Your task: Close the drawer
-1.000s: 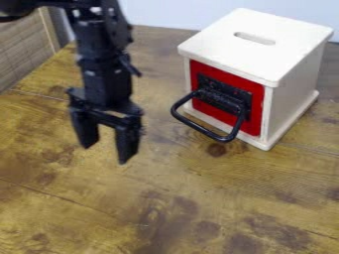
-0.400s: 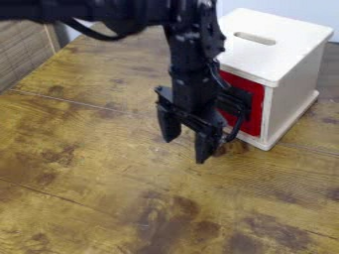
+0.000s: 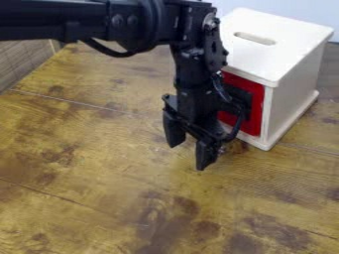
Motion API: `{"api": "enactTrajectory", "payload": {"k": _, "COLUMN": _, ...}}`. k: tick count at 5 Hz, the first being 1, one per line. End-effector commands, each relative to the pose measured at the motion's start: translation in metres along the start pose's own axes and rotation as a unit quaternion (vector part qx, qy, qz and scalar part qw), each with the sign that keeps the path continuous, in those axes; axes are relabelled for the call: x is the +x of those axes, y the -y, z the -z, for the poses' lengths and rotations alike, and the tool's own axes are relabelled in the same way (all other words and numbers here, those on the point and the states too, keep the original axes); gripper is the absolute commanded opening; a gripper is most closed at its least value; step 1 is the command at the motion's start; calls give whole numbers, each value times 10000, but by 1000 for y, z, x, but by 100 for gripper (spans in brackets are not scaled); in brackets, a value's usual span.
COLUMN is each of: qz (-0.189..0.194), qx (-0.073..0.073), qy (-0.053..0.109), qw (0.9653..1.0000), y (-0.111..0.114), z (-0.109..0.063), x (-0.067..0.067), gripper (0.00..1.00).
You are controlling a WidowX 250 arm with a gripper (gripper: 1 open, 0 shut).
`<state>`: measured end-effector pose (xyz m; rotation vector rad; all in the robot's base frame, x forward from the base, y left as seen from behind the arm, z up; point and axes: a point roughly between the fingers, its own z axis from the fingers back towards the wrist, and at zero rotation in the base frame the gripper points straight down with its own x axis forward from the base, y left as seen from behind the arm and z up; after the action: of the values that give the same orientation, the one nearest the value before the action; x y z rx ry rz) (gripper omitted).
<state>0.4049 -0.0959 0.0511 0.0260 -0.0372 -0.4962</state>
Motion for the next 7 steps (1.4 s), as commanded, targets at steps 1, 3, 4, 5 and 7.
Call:
{"api": "enactTrajectory", "payload": {"k": 1, "qz": 441, "qx": 35, "qy": 559, "qw": 9975, "y": -5, "z": -17, "x": 13, "gripper": 100}}
{"api": "enactTrajectory", "payload": {"k": 3, "qz": 108, "qx": 86, "qy": 798, "qw": 9967, "y": -24, "z": -22, "x": 9, "gripper": 100}}
{"api": "enactTrajectory", "payload": {"k": 4, "qz": -75, "qx": 104, "qy": 904, "qw": 9958, "y": -30, "z": -27, "x": 11, "gripper": 100}}
{"api": "enactTrajectory", "payload": {"k": 5, "qz": -343, "qx": 58, "qy": 1008, "qw": 9943, "y": -35, "z": -32, "x": 13, "gripper": 100}}
{"api": "enactTrajectory", "payload": {"k": 7, "qz": -675, "qx": -80, "qy": 1154, "qw": 9910, "y": -45, "z": -39, "x": 20, "gripper": 100}}
